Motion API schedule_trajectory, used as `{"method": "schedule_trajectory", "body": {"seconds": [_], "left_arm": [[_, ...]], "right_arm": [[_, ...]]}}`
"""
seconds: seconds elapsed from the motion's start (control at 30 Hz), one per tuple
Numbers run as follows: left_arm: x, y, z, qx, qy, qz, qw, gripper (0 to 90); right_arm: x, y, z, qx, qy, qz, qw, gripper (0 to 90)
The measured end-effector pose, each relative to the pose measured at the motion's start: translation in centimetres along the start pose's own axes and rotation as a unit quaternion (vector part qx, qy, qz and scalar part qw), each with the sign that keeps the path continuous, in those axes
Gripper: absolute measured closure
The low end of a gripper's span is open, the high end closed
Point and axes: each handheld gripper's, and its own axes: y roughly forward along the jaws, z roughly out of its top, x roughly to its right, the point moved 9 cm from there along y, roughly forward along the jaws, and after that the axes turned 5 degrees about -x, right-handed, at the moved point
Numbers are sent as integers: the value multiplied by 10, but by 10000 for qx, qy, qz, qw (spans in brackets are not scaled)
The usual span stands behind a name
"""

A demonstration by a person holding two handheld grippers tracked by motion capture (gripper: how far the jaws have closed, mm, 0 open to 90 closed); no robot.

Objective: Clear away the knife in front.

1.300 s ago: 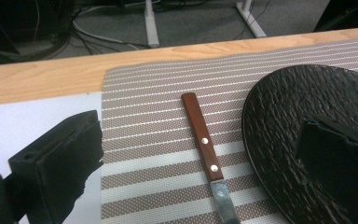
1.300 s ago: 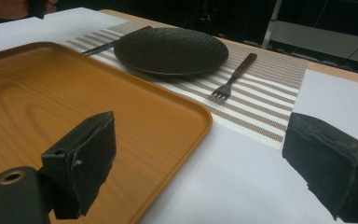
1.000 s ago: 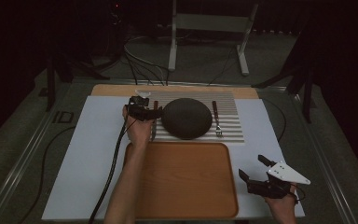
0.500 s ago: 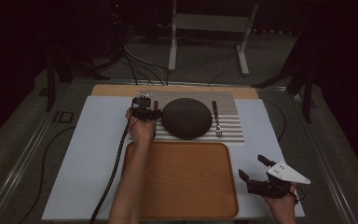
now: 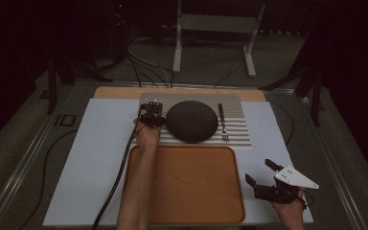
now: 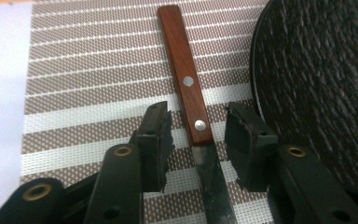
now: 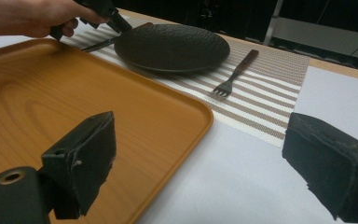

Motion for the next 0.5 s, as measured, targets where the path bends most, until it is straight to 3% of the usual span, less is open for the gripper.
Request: {"method": "schedule_trajectory", "body": {"seconds": [0.1, 0.23, 0.5], "left_arm": [[0, 2, -2, -73, 69, 135, 9999, 671], [2, 1, -2, -170, 161, 135, 9996, 774], [0, 1, -1, -211, 82, 42, 9997, 783]], "right_arm": [[0, 0, 0, 0, 7, -2, 10000, 96], [0, 1, -1, -30, 9, -5, 10000, 96], [1, 1, -1, -47, 16, -5, 10000, 96]]}}
